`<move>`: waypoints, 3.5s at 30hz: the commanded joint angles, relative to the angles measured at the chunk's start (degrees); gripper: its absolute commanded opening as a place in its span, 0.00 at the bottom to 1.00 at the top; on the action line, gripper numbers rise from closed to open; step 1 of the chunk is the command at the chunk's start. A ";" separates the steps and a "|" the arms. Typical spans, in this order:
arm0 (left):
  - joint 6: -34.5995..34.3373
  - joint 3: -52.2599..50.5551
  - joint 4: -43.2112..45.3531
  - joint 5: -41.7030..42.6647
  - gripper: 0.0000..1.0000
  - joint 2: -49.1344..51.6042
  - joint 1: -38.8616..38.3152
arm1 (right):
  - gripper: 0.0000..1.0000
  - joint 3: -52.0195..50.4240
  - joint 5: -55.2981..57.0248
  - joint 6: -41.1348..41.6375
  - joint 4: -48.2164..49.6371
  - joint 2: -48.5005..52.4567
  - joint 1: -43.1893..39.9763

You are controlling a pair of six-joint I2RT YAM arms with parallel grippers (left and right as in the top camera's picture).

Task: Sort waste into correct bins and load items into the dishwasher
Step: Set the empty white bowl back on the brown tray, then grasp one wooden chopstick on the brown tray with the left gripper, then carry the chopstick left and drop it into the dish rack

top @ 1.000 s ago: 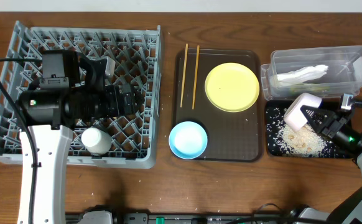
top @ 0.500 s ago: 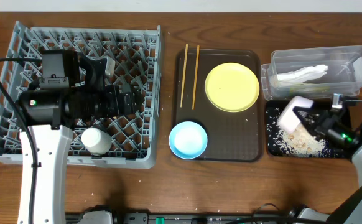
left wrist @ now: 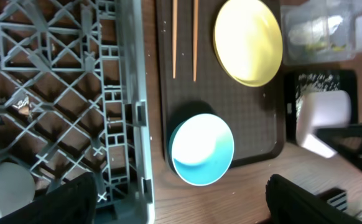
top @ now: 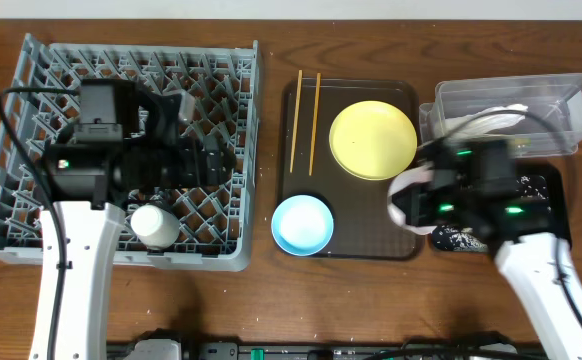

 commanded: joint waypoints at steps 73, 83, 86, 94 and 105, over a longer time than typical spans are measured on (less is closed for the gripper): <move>-1.95 11.04 41.42 -21.59 0.08 52.52 -25.79 | 0.78 20.31 7.91 12.35 -17.03 5.35 -15.02; -1.99 11.04 36.70 -21.84 0.08 37.83 -25.66 | 0.78 20.31 7.93 12.35 -16.98 5.35 -15.02; -3.91 11.02 31.56 -25.62 0.08 33.92 -24.92 | 0.78 20.31 7.93 12.35 -16.98 5.35 -15.02; -14.16 9.40 15.89 -40.87 0.08 30.93 -16.24 | 0.78 20.31 7.93 12.31 -16.98 5.35 -15.02; -1.66 5.25 15.69 -31.80 0.08 31.98 -12.50 | 0.79 20.31 7.93 12.13 -16.98 5.35 -15.02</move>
